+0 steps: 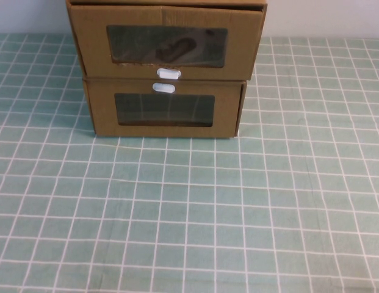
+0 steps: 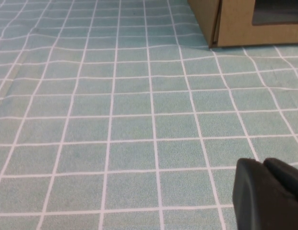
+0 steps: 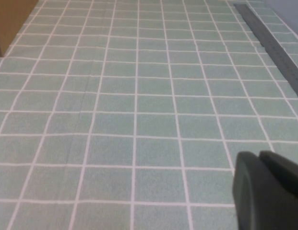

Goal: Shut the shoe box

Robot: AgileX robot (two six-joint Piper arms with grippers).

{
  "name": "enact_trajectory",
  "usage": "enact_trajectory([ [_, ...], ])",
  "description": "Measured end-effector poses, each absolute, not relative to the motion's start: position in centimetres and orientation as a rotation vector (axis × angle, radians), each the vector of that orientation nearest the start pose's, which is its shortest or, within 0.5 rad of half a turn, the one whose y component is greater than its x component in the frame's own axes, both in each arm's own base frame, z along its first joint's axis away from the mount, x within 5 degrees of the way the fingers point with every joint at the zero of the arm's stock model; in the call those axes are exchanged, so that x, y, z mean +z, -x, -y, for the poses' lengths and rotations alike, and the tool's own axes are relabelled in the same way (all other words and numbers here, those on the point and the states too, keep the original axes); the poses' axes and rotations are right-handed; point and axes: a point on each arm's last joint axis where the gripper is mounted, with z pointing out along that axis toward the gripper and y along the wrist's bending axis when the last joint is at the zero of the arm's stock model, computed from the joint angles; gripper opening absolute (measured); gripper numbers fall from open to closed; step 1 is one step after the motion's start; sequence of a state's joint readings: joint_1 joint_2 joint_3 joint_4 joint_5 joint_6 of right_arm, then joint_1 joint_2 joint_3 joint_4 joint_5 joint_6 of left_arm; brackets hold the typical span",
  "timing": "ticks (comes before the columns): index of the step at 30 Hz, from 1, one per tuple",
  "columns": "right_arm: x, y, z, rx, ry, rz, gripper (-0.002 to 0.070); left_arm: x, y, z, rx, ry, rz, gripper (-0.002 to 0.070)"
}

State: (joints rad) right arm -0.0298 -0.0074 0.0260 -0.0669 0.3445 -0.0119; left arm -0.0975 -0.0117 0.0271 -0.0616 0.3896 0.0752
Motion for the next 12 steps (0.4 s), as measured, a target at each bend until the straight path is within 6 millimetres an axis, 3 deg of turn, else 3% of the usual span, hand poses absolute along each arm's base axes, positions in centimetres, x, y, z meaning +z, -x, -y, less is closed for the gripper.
enact_trajectory([
  [12, 17.36, -5.34, 0.37, -0.097, 0.029, -1.849, -0.0014, 16.98, -5.16, 0.72, -0.076, -0.125, -1.884, -0.0005],
])
